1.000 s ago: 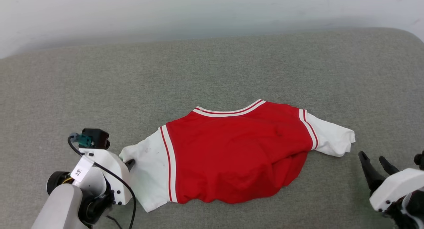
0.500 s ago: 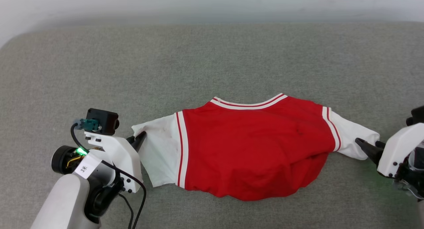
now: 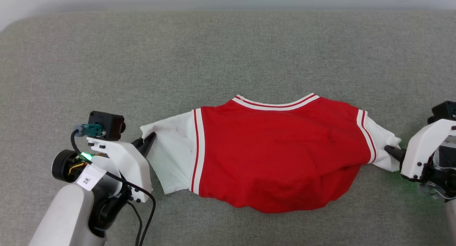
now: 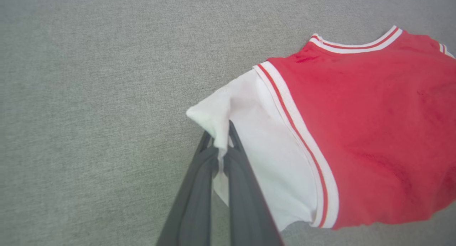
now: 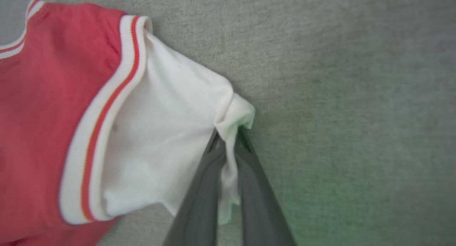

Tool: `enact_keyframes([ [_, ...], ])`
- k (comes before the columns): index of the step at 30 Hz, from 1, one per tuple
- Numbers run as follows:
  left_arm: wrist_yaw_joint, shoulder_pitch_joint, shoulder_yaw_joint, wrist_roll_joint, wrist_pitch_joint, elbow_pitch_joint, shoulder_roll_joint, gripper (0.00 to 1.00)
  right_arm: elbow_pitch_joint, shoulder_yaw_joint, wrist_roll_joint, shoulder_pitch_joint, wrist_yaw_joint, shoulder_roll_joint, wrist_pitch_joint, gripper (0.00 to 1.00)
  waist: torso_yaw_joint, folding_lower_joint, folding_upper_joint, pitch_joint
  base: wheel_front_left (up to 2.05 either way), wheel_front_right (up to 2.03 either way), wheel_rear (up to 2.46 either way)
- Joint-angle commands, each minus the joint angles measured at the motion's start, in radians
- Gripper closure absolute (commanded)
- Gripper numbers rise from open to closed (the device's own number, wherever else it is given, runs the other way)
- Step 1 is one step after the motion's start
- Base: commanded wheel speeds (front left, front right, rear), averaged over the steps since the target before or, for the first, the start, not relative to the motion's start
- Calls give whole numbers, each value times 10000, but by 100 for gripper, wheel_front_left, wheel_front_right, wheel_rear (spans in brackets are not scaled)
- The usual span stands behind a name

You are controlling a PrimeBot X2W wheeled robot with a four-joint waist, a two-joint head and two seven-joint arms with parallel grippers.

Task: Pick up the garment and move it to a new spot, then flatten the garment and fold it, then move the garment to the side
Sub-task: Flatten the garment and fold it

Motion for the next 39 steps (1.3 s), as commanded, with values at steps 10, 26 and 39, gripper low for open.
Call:
enact_keyframes([
  [10, 134, -443, 434, 223, -840, 279, 335, 100, -592, 94, -374, -646, 10, -341, -965, 100, -274, 0, 0, -972, 0, 0, 0],
  [26, -148, -4676, 745, 570, -2238, 3156, 567, 100, -1036, -466, -2014, -3278, 6, -287, -1915, 100, -469, 0, 0, -1216, 0, 0, 0],
  [39, -154, -8876, 302, 1854, -4147, 5346, 797, 100, -68, -425, -3086, -7138, 4, -43, -3564, 100, -769, 0, 0, 84, 0, 0, 0],
])
